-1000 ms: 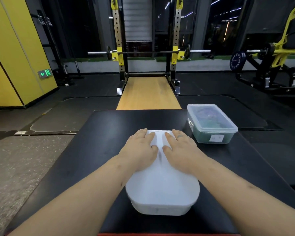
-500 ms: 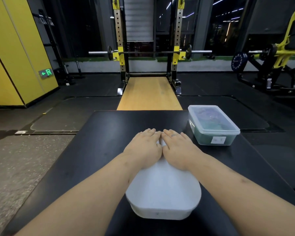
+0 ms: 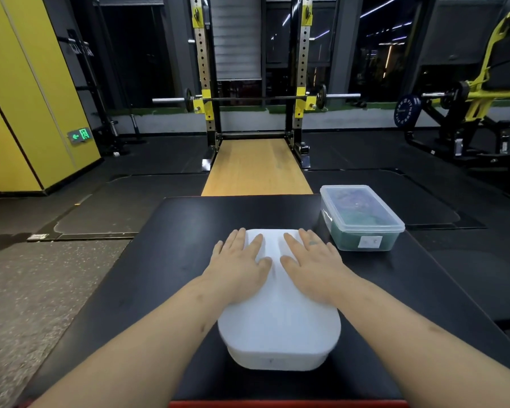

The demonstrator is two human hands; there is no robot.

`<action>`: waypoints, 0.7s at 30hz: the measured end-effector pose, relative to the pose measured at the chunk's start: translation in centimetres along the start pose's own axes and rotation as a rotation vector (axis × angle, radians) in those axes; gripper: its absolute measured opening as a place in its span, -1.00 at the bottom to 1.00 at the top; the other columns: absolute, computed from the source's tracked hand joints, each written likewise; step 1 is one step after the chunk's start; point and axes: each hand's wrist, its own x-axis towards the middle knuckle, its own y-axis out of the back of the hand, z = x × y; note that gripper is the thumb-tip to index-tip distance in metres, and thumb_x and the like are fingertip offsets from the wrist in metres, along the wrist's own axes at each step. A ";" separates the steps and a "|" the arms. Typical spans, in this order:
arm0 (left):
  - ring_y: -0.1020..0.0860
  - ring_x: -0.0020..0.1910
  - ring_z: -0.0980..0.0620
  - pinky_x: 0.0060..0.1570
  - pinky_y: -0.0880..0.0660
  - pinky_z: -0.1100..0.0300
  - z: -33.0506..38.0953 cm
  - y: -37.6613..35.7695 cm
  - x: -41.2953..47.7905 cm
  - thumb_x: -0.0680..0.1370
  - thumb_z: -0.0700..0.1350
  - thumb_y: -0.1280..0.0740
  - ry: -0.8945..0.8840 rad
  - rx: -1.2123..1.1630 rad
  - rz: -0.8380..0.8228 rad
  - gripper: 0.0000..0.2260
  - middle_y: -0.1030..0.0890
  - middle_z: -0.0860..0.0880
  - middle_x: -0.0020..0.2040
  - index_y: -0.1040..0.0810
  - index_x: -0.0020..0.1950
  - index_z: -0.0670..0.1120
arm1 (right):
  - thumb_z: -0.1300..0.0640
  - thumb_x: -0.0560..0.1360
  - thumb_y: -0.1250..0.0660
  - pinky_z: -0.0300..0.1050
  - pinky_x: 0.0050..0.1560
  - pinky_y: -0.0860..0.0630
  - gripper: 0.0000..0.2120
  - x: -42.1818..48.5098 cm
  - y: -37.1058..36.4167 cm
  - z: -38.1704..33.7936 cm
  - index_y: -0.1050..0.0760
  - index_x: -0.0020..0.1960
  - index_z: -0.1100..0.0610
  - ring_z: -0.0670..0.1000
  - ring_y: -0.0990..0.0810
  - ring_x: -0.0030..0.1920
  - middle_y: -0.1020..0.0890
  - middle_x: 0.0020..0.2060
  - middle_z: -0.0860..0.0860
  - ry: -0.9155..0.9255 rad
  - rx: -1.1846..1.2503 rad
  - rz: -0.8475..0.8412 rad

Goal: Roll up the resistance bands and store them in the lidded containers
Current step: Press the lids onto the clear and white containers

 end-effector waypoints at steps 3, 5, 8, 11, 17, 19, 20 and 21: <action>0.26 0.64 -0.01 0.60 0.21 -0.06 -0.1 -0.2 0.2 0.70 0.20 0.08 0.003 -0.013 0.006 -0.43 0.21 -0.07 0.68 0.12 0.68 0.09 | -0.16 0.69 0.07 0.13 0.64 0.21 -0.41 0.1 -0.3 0.1 0.11 0.68 -0.13 -0.06 0.27 0.65 0.15 0.68 -0.06 -0.004 0.038 0.018; 0.26 0.65 -0.02 0.61 0.19 -0.06 0.0 -0.5 0.1 0.70 0.19 0.07 0.000 -0.029 -0.006 -0.44 0.21 -0.07 0.68 0.11 0.68 0.09 | -0.15 0.69 0.06 0.13 0.64 0.17 -0.41 0.0 -0.5 0.2 0.10 0.68 -0.12 -0.06 0.25 0.66 0.13 0.69 -0.05 0.001 0.052 0.016; 0.25 0.65 -0.01 0.61 0.19 -0.06 -0.1 -0.4 0.1 0.71 0.17 0.06 -0.004 -0.061 -0.004 -0.45 0.20 -0.07 0.68 0.08 0.68 0.09 | -0.12 0.69 0.05 0.11 0.64 0.14 -0.42 0.1 -0.5 0.3 0.09 0.69 -0.10 -0.05 0.24 0.66 0.12 0.69 -0.05 0.004 0.065 0.018; 0.27 0.64 0.00 0.60 0.22 -0.05 -0.2 0.2 -0.3 0.72 0.14 0.05 -0.003 -0.078 -0.019 -0.46 0.20 -0.06 0.68 0.07 0.68 0.08 | -0.08 0.70 0.06 0.12 0.64 0.16 -0.42 -0.2 0.0 0.1 0.09 0.68 -0.11 -0.04 0.22 0.66 0.11 0.69 -0.03 0.000 0.064 0.012; 0.28 0.64 0.00 0.59 0.26 -0.09 0.3 0.0 -3.7 0.72 0.14 0.07 0.007 -0.078 -0.015 -0.47 0.21 -0.05 0.68 0.08 0.68 0.11 | -0.08 0.71 0.12 0.16 0.63 0.20 -0.45 -3.3 0.0 -0.9 0.14 0.68 -0.17 0.01 0.22 0.67 0.12 0.69 0.02 -0.005 0.014 0.000; 0.30 0.63 0.02 0.59 0.28 -0.09 0.2 -0.2 -4.0 0.72 0.16 0.07 0.011 -0.095 -0.010 -0.47 0.22 -0.03 0.68 0.09 0.68 0.13 | -0.08 0.71 0.12 0.15 0.63 0.21 -0.45 -3.8 -0.4 -1.2 0.14 0.68 -0.18 0.00 0.25 0.66 0.14 0.69 0.00 0.000 0.021 0.004; 0.30 0.63 0.03 0.59 0.27 -0.09 0.2 -0.4 -4.0 0.72 0.16 0.07 0.013 -0.102 -0.004 -0.47 0.22 -0.03 0.68 0.09 0.68 0.13 | -0.08 0.71 0.11 0.15 0.63 0.20 -0.45 -3.9 -0.6 -1.1 0.13 0.68 -0.18 0.00 0.26 0.66 0.14 0.69 -0.01 -0.001 0.032 0.013; 0.29 0.63 0.03 0.59 0.26 -0.09 0.1 -0.5 -3.8 0.72 0.16 0.07 0.013 -0.106 0.004 -0.47 0.21 -0.03 0.68 0.08 0.68 0.13 | -0.08 0.71 0.10 0.14 0.64 0.18 -0.45 -3.9 -0.7 -1.0 0.12 0.68 -0.18 -0.01 0.25 0.66 0.13 0.69 -0.01 -0.005 0.042 0.024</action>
